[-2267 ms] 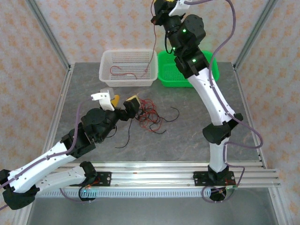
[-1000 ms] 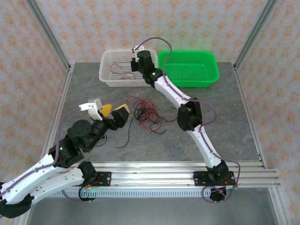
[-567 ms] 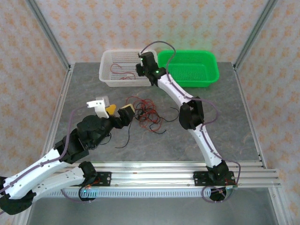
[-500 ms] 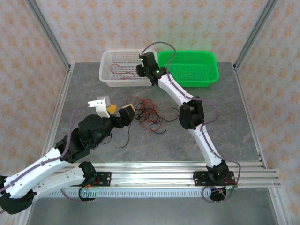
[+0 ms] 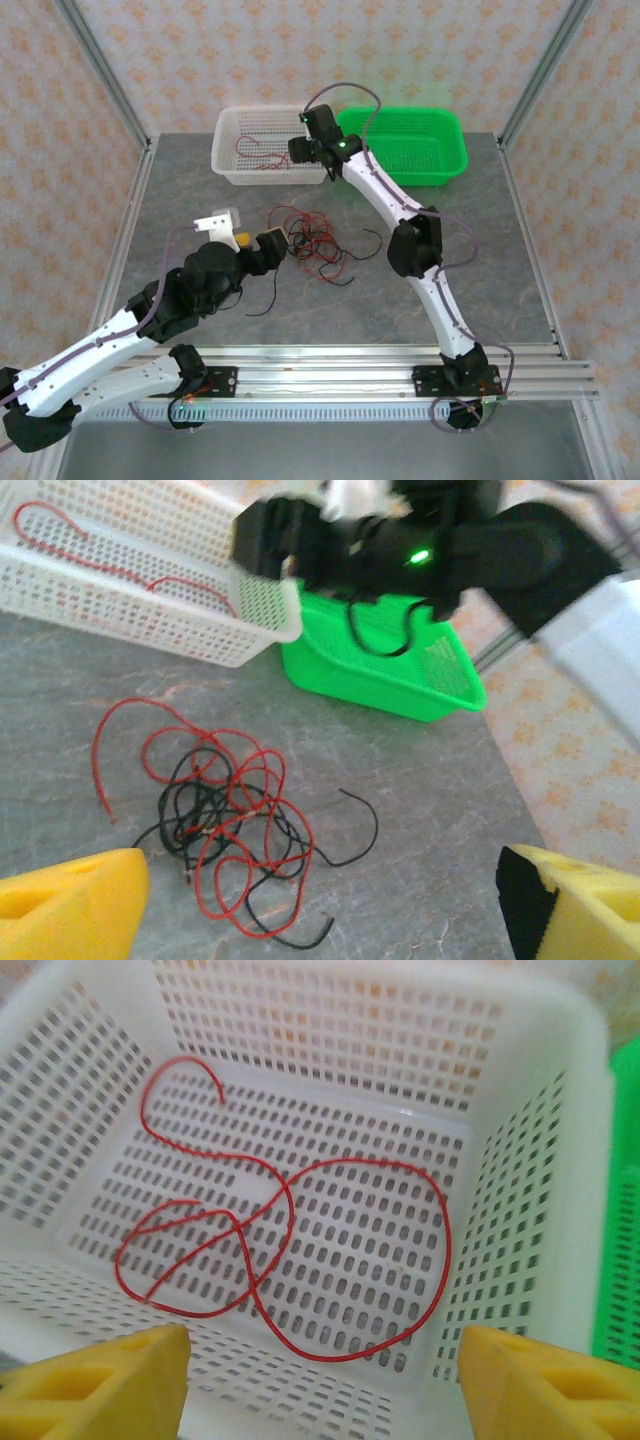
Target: Untangle the cables
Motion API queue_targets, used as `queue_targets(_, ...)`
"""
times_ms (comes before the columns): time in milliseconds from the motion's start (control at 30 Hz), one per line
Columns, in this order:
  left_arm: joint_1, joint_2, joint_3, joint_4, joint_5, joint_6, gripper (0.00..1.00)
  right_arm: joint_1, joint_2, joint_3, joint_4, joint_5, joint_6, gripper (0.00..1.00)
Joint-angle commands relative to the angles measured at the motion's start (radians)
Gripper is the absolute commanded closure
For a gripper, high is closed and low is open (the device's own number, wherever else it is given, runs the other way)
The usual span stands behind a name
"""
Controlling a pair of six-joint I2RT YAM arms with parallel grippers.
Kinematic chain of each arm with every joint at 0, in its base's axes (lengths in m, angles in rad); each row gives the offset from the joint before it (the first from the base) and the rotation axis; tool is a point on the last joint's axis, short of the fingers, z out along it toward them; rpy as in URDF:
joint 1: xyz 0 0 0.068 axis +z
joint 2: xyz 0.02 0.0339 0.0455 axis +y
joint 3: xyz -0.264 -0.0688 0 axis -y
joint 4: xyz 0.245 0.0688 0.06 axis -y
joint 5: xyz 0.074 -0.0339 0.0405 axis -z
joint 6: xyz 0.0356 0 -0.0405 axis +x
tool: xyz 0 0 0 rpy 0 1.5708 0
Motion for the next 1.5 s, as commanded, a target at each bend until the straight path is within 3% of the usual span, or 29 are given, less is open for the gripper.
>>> queue_targets(0, 0.001, 0.012, 0.015, -0.118, -0.043, -0.096, 0.12, 0.002, -0.133, -0.003, -0.040, -0.004, 0.022, 0.30)
queue_targets(267, 0.001, -0.010, -0.102, -0.325, 0.000, -0.368, 0.23, 0.009, -0.334, -0.180, -0.058, -0.019, 0.050, 0.30)
queue_targets(567, -0.001, -0.124, -0.431, -0.230, 0.239, -0.629, 0.29, 0.052, -0.623, -0.589, 0.045, -0.012, 0.026, 0.30)
queue_targets(700, -0.007, -0.140, -0.511, -0.187, 0.279, -0.707, 0.29, 0.055, -0.735, -0.763, 0.123, -0.020, 0.023, 0.30)
queue_targets(1033, -0.006, -0.120, -0.619, -0.045, 0.223, -0.766, 0.30, 0.056, -0.809, -0.919, 0.176, -0.026, 0.014, 0.30)
queue_targets(1267, -0.007, -0.102, -0.647, 0.072, 0.106, -0.755, 0.45, 0.057, -0.812, -0.934, 0.172, -0.033, 0.014, 0.30)
queue_targets(1467, 0.001, -0.084, -0.657, 0.123, 0.082, -0.738, 0.53, 0.060, -0.818, -0.942, 0.176, -0.042, 0.021, 0.30)
